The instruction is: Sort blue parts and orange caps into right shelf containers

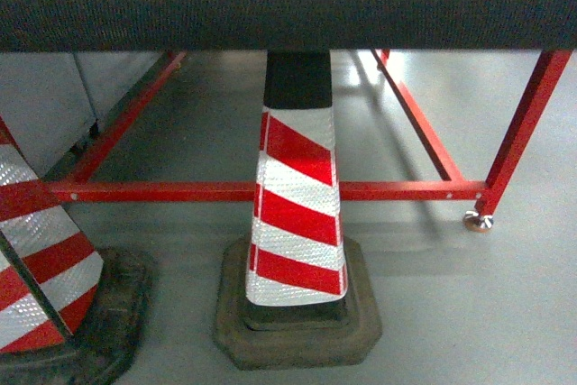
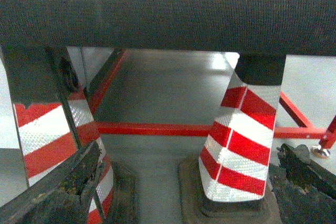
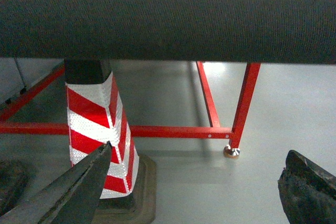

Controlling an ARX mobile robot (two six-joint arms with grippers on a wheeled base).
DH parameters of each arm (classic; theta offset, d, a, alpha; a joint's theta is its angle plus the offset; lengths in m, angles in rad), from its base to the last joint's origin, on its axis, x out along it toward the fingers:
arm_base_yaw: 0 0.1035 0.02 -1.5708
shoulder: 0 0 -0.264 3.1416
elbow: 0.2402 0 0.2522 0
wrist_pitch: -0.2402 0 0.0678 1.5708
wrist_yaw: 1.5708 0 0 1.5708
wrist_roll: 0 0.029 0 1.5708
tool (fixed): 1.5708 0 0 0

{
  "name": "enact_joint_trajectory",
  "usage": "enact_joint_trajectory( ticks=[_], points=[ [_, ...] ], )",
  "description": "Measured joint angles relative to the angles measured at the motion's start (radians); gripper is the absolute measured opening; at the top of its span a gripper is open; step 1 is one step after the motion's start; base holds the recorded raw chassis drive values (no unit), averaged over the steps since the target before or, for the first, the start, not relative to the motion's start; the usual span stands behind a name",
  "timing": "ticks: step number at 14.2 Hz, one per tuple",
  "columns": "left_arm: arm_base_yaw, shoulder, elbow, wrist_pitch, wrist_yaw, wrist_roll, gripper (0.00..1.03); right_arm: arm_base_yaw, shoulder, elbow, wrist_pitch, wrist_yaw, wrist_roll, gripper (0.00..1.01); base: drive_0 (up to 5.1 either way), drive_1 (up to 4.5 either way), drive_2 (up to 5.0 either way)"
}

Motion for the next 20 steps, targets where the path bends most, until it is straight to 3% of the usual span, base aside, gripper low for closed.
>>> enact_joint_trajectory(
  ticks=[20],
  points=[
    [0.0, 0.0, 0.001, 0.013, 0.0, 0.004, 0.98, 0.0, 0.0, 0.0, 0.011, 0.0, 0.001, 0.98, 0.0, 0.0, 0.0]
  ],
)
